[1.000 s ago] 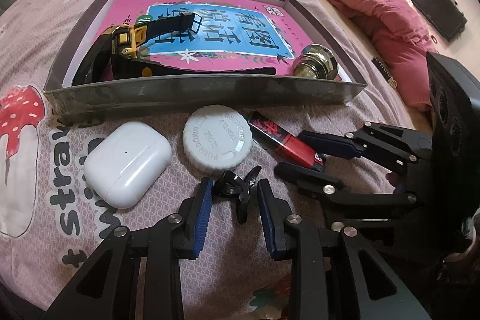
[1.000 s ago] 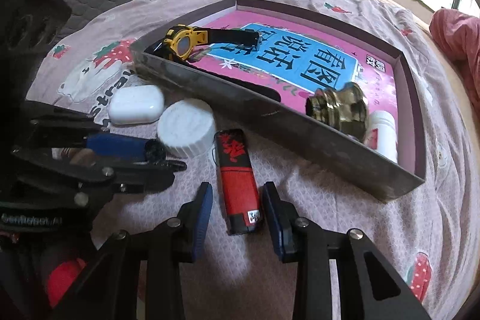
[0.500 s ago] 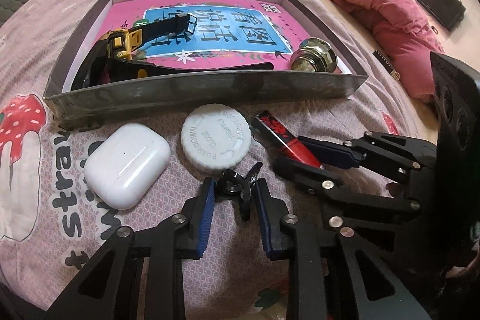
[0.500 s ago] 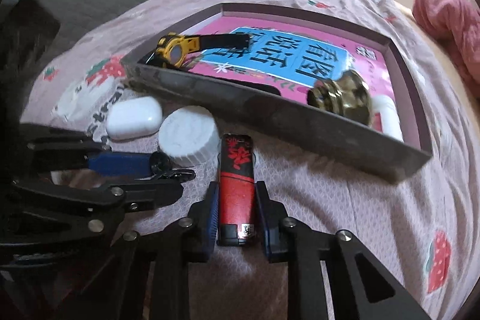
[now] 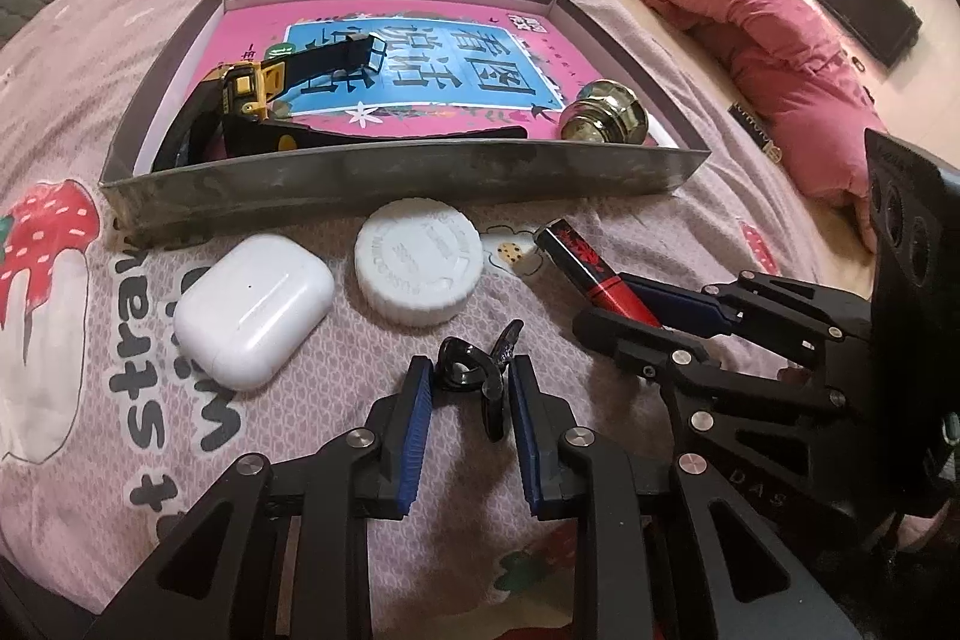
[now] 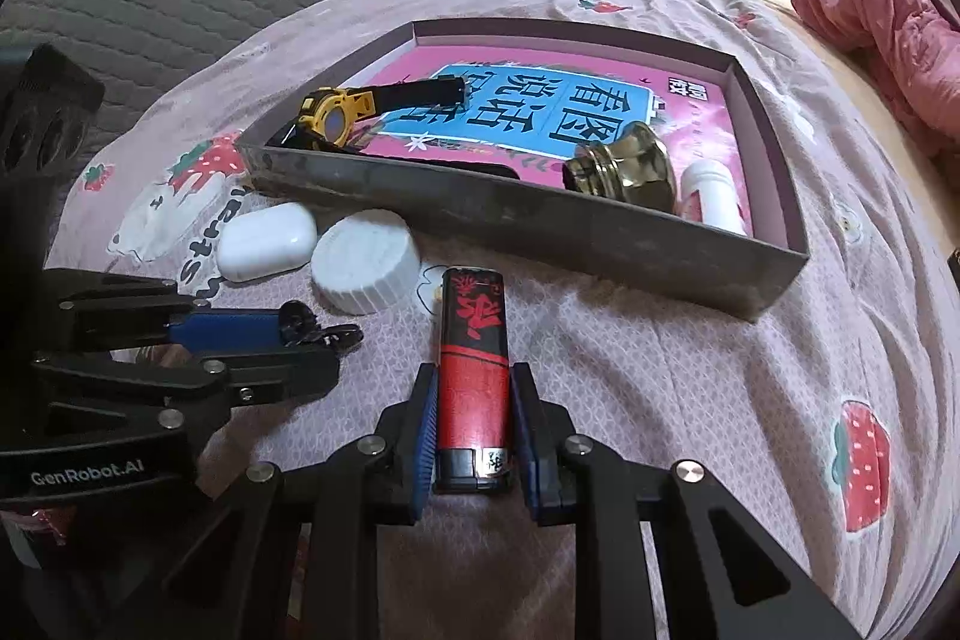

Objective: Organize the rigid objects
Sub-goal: 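Lift the black clip with left tool while right lifts the red lighter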

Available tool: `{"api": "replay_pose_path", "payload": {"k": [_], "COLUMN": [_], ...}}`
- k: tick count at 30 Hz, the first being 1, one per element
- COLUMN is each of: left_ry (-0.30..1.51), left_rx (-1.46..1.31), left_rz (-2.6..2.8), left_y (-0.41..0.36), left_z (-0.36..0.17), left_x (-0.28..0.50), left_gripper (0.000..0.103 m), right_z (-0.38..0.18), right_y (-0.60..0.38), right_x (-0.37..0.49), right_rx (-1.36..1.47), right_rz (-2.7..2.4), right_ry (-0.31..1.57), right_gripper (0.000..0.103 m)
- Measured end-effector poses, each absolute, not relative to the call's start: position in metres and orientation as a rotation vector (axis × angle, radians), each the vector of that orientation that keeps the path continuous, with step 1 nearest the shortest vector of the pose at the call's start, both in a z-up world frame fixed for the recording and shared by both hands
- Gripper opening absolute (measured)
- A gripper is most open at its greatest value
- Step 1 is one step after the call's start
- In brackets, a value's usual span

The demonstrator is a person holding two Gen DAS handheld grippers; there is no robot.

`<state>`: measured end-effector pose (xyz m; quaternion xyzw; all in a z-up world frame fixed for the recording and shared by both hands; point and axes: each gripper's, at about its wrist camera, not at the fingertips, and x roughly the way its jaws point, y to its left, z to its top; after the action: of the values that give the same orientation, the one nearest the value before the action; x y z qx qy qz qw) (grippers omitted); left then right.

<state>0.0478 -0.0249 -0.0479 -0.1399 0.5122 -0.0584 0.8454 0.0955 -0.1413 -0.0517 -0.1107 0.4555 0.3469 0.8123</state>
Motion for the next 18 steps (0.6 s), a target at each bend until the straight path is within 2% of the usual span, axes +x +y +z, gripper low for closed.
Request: {"api": "replay_pose_path", "payload": {"k": [18], "left_ry": [1.001], "left_rx": [-0.262], "left_rz": [-0.081], "left_y": [-0.017], "left_z": [-0.022], "left_x": [0.037], "left_gripper": [0.026], "right_z": [-0.029], "right_y": [-0.149], "right_x": [0.087], "right_rx": [-0.182], "right_rz": [0.751], "right_ry": [0.904], "right_gripper": [0.023]}}
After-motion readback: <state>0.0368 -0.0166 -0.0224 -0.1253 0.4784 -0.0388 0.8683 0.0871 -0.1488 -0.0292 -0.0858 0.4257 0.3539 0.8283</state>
